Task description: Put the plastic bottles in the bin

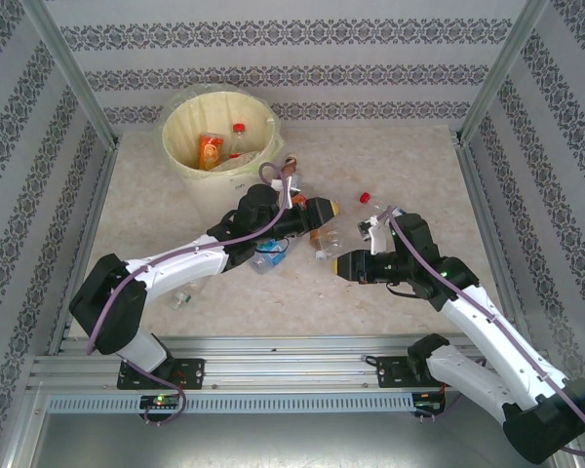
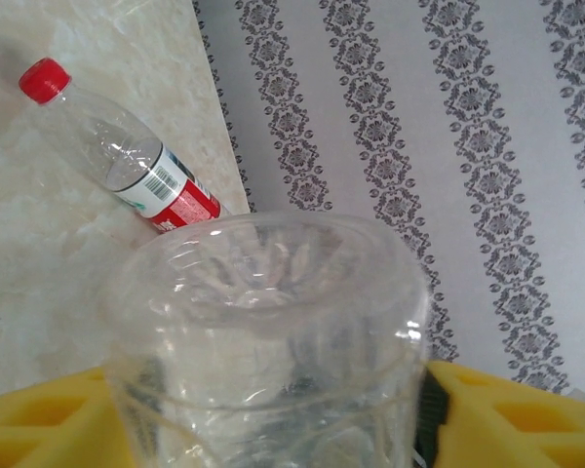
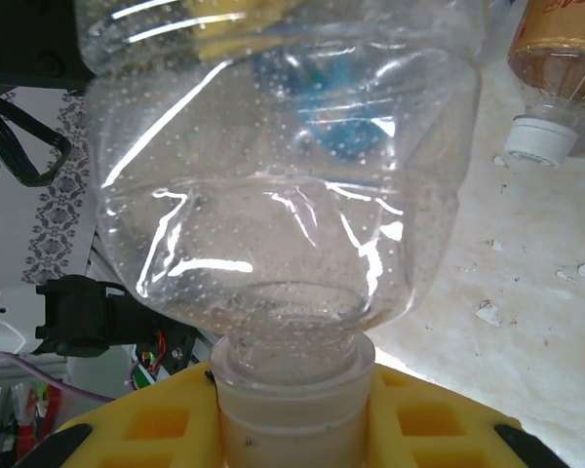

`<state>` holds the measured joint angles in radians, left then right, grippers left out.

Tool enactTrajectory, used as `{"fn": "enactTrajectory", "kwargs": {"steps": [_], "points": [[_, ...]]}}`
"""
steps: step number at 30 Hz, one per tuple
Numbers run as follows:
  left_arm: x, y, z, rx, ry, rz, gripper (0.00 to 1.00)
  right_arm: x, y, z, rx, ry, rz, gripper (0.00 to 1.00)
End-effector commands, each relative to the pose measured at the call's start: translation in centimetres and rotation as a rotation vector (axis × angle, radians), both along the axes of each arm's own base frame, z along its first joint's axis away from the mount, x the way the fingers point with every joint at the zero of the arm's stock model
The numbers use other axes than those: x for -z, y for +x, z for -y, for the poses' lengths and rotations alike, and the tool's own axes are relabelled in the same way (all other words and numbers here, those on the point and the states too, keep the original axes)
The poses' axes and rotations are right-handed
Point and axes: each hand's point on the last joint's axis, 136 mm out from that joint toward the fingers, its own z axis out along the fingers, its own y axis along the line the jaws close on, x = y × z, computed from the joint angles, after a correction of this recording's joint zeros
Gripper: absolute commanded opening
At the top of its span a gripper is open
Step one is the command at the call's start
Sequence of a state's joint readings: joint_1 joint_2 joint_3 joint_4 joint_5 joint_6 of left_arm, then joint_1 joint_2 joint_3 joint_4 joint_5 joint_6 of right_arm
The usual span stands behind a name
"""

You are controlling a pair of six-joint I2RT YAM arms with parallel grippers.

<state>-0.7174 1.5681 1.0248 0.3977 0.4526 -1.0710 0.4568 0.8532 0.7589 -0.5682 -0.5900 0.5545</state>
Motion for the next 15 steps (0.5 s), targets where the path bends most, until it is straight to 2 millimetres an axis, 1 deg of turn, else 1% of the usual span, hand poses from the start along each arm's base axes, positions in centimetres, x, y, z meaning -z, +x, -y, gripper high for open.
{"fn": "enactTrajectory", "kwargs": {"steps": [1,4,6,11,12,15], "points": [[-0.9,0.3,0.0,0.018,-0.033,0.041,0.62,-1.2,0.1,-0.2,0.001,0.009,0.037,0.28],[-1.3,0.3,0.1,0.021,-0.037,0.048,0.59,-1.2,0.2,-0.2,0.003,0.006,0.039,0.30],[-1.4,0.2,0.1,0.024,-0.034,0.051,0.58,-1.4,0.3,-0.2,0.009,0.006,0.043,0.33],[-2.5,0.2,-0.4,0.027,0.005,0.083,0.58,-2.5,0.4,0.0,0.028,0.015,0.067,0.53],[-2.7,0.2,-0.6,0.025,0.017,0.088,0.57,-2.8,0.5,0.0,0.032,0.019,0.075,0.56],[-3.9,0.5,-1.3,0.021,0.045,0.113,0.57,-4.1,0.4,0.1,0.038,0.037,0.103,0.69]]}}
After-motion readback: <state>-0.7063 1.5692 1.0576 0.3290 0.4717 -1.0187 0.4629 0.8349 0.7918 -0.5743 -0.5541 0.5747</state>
